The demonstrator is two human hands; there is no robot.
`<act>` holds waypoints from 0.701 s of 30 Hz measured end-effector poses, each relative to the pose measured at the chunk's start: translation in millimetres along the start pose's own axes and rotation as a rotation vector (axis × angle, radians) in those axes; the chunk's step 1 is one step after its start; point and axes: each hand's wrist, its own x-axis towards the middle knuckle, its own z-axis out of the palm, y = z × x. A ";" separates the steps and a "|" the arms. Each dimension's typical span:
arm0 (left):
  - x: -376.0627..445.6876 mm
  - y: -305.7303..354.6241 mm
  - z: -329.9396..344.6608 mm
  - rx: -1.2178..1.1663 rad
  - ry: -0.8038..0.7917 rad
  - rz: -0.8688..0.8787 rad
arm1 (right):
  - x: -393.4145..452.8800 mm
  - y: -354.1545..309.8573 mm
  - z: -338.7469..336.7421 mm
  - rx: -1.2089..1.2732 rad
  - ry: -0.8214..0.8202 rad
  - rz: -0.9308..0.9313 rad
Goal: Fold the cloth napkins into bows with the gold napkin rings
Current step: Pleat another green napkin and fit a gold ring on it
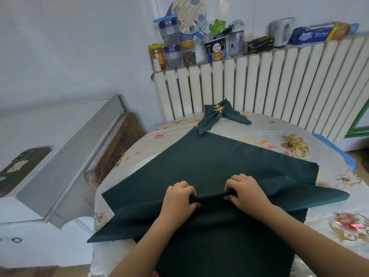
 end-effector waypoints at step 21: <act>-61.3 22.6 30.1 0.096 -0.311 0.034 | -35.9 -57.0 7.3 0.467 -0.156 0.180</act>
